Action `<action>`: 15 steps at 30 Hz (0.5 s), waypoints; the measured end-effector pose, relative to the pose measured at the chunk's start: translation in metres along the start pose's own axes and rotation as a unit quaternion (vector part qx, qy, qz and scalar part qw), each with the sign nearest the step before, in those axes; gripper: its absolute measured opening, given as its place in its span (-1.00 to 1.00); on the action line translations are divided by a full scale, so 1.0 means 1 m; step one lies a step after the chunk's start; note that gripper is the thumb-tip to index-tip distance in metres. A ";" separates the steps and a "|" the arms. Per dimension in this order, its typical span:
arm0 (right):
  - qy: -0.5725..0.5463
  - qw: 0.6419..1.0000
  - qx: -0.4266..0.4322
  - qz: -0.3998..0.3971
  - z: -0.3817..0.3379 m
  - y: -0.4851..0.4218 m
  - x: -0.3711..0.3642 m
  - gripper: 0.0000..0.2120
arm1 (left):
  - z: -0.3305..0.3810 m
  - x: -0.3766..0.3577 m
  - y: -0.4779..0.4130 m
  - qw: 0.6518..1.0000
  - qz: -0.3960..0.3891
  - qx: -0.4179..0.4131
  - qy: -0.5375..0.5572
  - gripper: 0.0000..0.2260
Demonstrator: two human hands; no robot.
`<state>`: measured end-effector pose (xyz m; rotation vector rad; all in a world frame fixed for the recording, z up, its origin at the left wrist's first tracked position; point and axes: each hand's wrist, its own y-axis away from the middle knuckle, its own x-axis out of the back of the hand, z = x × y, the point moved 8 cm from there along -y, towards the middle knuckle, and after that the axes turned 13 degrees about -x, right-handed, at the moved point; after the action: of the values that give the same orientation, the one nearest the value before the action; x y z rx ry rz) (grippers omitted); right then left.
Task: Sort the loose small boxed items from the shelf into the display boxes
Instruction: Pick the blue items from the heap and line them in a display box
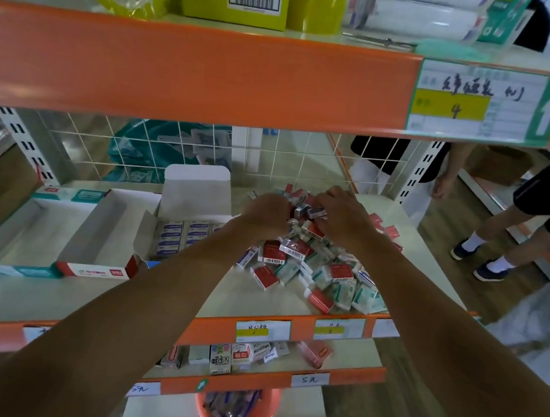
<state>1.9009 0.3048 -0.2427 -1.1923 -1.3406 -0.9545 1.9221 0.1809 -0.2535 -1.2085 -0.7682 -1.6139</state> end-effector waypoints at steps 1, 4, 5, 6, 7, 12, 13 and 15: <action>0.000 1.000 0.003 -0.004 -0.001 0.000 0.001 -0.60 | -0.001 0.000 0.000 1.000 -0.003 0.001 0.006 -0.83; -0.013 1.000 0.000 -0.009 -0.002 0.001 0.003 -0.66 | -0.004 -0.002 0.001 0.999 -0.015 0.008 0.032 -0.80; -0.016 1.000 -0.001 -0.008 -0.002 0.001 0.003 -0.68 | -0.005 -0.002 0.001 0.999 -0.017 0.014 0.044 -0.79; -0.017 1.000 0.003 -0.003 -0.003 0.002 0.003 -0.70 | -0.007 -0.002 0.002 0.998 -0.016 0.019 0.055 -0.79; -0.015 1.000 0.009 0.003 -0.004 0.003 0.004 -0.71 | -0.007 -0.002 0.003 0.998 -0.012 0.024 0.063 -0.79; -0.099 0.994 0.030 0.030 -0.011 0.009 0.009 -0.68 | -0.006 0.008 0.013 0.995 0.006 0.016 0.095 -0.87; -0.142 0.989 0.032 0.028 -0.013 0.012 0.011 -0.66 | -0.006 0.011 0.016 0.995 0.011 0.014 0.100 -0.88; -0.203 0.979 0.032 0.005 -0.016 0.015 0.011 -0.64 | -0.009 0.015 0.021 0.993 0.019 0.013 0.118 -0.89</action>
<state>1.9194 0.2935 -0.2309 -1.3906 -1.6695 -0.6752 1.9376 0.1603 -0.2434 -0.9857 -0.6099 -1.6744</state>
